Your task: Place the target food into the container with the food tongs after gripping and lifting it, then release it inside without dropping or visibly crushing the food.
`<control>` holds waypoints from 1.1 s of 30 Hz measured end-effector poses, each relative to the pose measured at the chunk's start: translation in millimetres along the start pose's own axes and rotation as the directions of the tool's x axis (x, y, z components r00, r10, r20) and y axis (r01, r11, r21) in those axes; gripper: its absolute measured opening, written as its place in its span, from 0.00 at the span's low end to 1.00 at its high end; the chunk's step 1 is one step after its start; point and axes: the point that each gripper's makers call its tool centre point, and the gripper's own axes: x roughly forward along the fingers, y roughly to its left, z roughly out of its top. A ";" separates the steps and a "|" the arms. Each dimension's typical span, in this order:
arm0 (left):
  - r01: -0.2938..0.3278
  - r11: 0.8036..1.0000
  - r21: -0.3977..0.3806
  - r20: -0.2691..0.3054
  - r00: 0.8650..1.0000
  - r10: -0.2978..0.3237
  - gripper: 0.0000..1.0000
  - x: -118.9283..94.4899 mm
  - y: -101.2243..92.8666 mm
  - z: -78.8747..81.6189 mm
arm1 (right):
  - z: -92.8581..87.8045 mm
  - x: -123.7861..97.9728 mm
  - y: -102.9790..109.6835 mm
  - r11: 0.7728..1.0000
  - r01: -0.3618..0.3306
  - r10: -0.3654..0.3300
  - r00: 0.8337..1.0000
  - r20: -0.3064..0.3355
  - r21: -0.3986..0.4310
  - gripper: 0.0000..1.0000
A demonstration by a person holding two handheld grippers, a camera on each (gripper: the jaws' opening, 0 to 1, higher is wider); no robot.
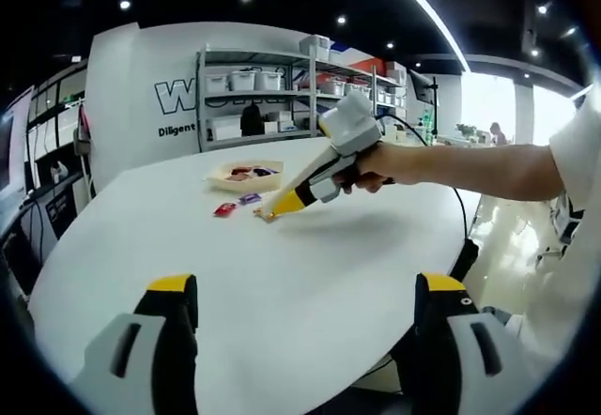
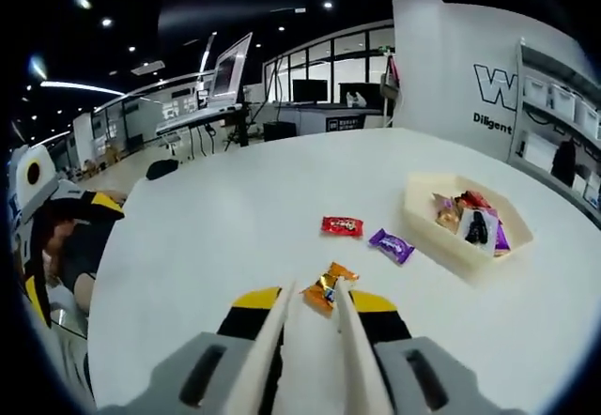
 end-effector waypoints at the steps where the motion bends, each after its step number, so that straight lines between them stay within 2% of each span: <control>1: -0.001 1.000 0.000 0.000 1.000 0.001 0.95 -0.7 0.4 0.1 | -0.1 -0.3 0.6 1.000 0.001 -0.001 1.000 0.000 0.000 0.19; 11: 0.006 1.000 -0.006 0.004 1.000 -0.006 0.95 1.5 0.2 -0.4 | 1.5 -9.6 2.1 1.000 0.009 -0.009 0.999 0.034 -0.007 0.20; 16: 0.052 0.997 -0.065 0.023 0.998 -0.050 0.95 12.4 -2.0 -2.0 | 4.0 -21.0 13.8 1.000 -0.019 0.020 0.999 0.044 -0.025 0.20; 24: 0.064 0.997 -0.043 0.000 0.998 -0.064 0.95 22.4 -2.7 -6.7 | 6.2 -34.8 19.8 0.999 -0.027 0.029 0.998 0.062 -0.027 0.20; 30: 0.086 0.995 -0.042 -0.001 0.996 -0.086 0.95 29.3 -2.3 -8.3 | 7.1 -46.8 32.6 0.998 -0.049 0.052 0.995 0.085 -0.036 0.21; 33: 0.090 0.996 -0.016 -0.003 0.996 -0.090 0.93 31.5 -2.4 -7.6 | 7.9 -52.4 37.2 0.998 -0.049 0.053 0.994 0.100 -0.050 0.21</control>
